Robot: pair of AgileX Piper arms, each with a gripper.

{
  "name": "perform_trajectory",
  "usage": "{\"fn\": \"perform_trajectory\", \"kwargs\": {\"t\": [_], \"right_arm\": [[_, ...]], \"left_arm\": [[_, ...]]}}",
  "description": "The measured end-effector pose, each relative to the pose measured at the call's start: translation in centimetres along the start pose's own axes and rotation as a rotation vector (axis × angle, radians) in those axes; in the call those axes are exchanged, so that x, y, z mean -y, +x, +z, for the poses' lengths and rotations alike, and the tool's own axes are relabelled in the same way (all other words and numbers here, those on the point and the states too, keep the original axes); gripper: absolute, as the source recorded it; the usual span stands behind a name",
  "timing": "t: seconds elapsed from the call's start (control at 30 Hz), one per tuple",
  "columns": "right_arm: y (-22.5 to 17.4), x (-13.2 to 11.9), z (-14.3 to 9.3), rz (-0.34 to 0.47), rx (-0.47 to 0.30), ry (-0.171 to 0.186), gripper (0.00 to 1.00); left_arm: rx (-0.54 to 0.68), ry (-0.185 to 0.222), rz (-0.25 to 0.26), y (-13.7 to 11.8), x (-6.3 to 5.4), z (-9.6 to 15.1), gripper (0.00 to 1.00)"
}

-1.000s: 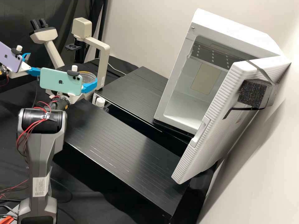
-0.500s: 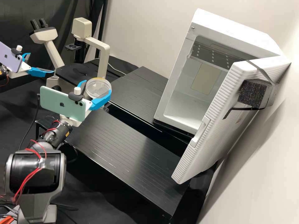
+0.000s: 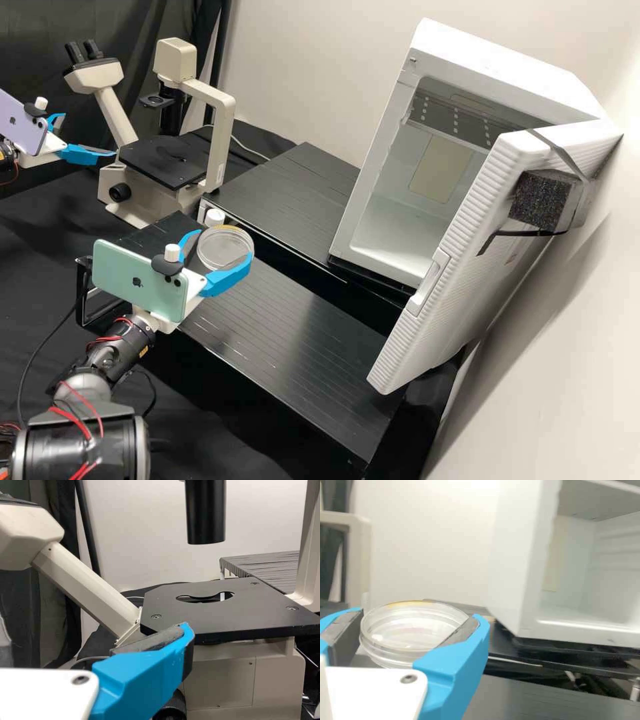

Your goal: Move the petri dish to the bench.

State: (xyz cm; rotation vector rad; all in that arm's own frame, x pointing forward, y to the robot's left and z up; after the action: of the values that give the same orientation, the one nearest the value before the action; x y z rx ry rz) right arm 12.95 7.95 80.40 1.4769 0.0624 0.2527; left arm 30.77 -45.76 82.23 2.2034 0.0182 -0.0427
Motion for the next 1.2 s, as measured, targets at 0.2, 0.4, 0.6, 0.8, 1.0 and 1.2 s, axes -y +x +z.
{"fn": "perform_trajectory", "kwargs": {"t": [0.2, 0.4, 0.6, 0.8, 1.0, 1.2], "right_arm": [[-0.6, -1.2, 0.5, 0.047, 0.058, 0.019, 0.0], [-0.5, -1.4, 1.2, 0.065, 0.117, 0.006, 0.0], [-0.1, -1.1, 2.2, 0.045, 0.203, -0.009, 0.0], [0.1, -0.3, 2.6, -0.002, 0.24, -0.03, 0.0], [0.1, 0.8, 2.7, -0.061, 0.28, -0.032, 0.0], [0.2, 1.5, 2.9, -0.089, 0.298, -0.059, 0.0]], "left_arm": [[0.0, 0.0, 0.0, 0.0, 0.0, 0.0, 1.0], [0.0, 0.0, 0.0, 0.0, 0.0, 0.0, 1.0], [0.0, 0.0, 0.0, 0.0, 0.0, 0.0, 1.0], [0.0, 0.0, 0.0, 0.0, 0.0, 0.0, 1.0], [0.0, 0.0, 0.0, 0.0, 0.0, 0.0, 1.0], [0.0, 0.0, 0.0, 0.0, 0.0, 0.0, 1.0]]}}
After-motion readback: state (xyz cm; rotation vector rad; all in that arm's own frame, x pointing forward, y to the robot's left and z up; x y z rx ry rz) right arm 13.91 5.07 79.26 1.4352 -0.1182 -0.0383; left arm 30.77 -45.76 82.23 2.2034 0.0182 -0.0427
